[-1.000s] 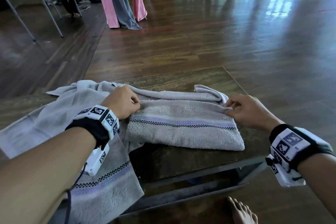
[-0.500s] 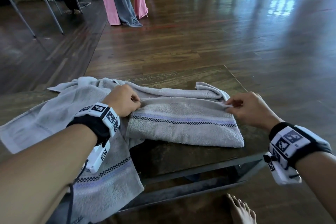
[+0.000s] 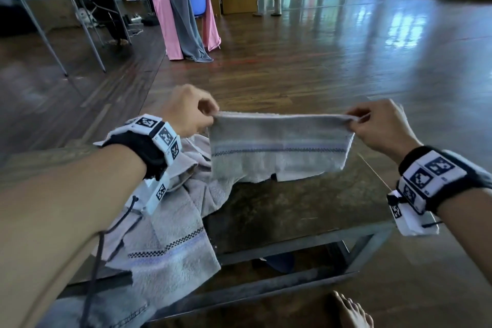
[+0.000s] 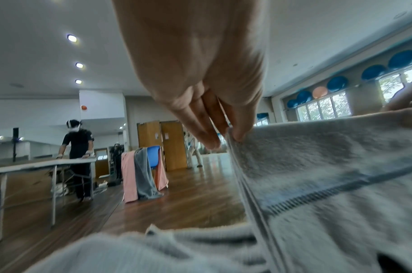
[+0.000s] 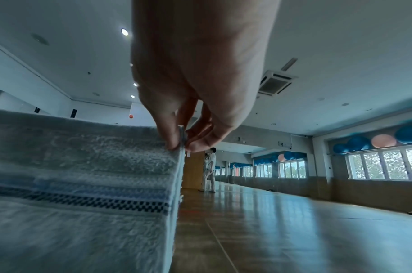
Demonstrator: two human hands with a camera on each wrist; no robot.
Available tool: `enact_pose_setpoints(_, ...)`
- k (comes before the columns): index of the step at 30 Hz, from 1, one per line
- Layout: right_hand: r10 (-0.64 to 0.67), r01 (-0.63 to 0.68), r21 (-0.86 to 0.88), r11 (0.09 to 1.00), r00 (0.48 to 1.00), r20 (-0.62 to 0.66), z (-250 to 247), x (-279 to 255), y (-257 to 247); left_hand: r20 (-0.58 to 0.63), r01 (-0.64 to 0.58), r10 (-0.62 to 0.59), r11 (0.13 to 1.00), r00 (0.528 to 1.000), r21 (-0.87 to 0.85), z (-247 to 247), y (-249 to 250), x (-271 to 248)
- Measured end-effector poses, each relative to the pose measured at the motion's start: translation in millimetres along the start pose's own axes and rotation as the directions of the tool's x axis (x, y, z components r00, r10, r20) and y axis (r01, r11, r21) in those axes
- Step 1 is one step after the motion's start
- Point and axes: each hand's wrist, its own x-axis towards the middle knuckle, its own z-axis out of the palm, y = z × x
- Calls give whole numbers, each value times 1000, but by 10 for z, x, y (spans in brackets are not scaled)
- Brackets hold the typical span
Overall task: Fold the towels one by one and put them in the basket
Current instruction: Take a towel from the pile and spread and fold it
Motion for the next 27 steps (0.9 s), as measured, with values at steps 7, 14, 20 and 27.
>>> enact_pose_setpoints(7, -62, 55, -31, 998, 954, -295, -448, -69, -38, -429, -203, 187, 979, 884, 8, -58, 405, -135)
enact_pose_setpoints(14, 81, -64, -188, 980, 993, 85, -160, -1187, 662, 84, -139, 144, 988, 986, -65, 804, 269, -1164)
enact_pose_setpoints(20, 384, -343, -205, 917, 897, 217, 55, -1502, 769, 393, -38, 22, 999, 919, 32, 1121, 215, -1335)
enact_pose_setpoints(27, 528, -525, -64, 849, 835, 156, 39, -1517, 774, 304, 297, -293, 954, 907, 33, 1145, 199, -1258)
